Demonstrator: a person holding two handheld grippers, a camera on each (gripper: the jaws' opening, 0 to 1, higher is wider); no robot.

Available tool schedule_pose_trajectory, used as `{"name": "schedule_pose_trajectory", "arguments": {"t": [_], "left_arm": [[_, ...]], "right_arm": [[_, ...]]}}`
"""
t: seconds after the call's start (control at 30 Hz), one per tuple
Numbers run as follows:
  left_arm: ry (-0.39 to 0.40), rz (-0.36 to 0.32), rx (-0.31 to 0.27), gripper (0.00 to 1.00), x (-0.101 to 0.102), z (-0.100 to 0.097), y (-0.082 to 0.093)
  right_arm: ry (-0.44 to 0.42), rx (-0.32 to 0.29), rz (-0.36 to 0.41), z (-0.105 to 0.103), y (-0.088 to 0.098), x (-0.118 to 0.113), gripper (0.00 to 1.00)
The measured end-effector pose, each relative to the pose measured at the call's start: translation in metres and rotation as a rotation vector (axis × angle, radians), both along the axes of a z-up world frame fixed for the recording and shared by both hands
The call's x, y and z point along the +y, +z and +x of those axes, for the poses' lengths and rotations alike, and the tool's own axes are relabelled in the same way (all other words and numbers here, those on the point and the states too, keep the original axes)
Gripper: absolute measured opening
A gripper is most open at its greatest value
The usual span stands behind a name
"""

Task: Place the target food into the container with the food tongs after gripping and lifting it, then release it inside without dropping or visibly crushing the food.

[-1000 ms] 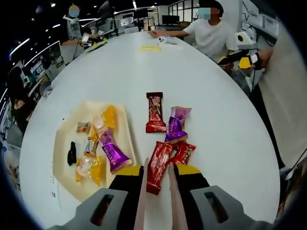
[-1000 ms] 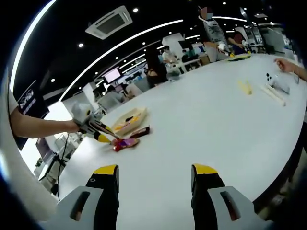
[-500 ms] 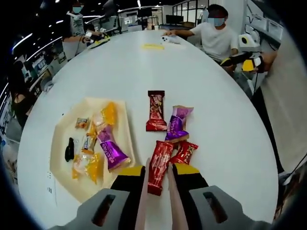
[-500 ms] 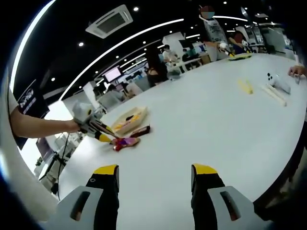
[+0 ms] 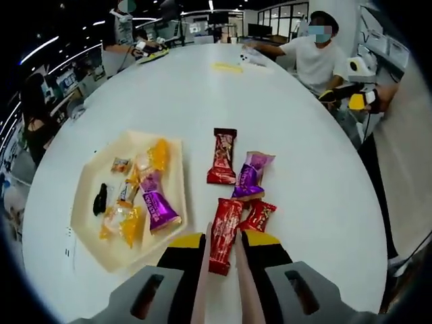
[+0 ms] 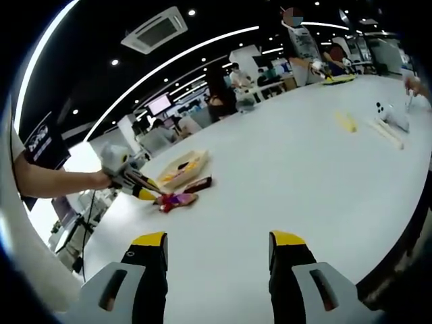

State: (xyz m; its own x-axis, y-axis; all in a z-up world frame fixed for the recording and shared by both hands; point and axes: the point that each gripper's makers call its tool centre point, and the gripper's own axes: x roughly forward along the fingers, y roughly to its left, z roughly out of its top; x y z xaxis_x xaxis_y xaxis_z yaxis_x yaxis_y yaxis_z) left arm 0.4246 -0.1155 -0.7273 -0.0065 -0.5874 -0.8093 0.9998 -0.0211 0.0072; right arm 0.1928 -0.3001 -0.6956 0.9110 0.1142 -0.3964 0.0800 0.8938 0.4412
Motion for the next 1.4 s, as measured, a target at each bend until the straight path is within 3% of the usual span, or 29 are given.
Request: {"name": "schedule_pose_trajectory", "arguments": {"t": [0.37,0.67,0.8,1.0,1.23,1.4], "left_arm": [[0.108,-0.092,-0.012,0.19,0.002,0.007,0.034],[0.245,-0.146,-0.038,0.19,0.000,0.055,0.057],[0.338,-0.167,-0.040,0.19,-0.002,0.083,0.059],[0.405,-0.175,-0.044,0.19,-0.007,0.104,0.058],[0.559,-0.158,-0.032,0.19,-0.002,0.134,0.044],[0.619,-0.132,-0.071,0.20,0.006,0.149,0.037]], "right_arm": [[0.017,-0.008,0.006,0.000,0.000,0.003,0.61],[0.021,-0.013,0.009,-0.001,0.001,0.002,0.61],[0.013,-0.012,0.010,-0.002,0.001,0.000,0.61],[-0.001,-0.011,0.008,-0.004,0.001,-0.003,0.60],[-0.008,-0.005,0.010,-0.005,0.000,-0.003,0.60],[-0.011,-0.002,0.010,-0.004,0.000,-0.003,0.60]]}}
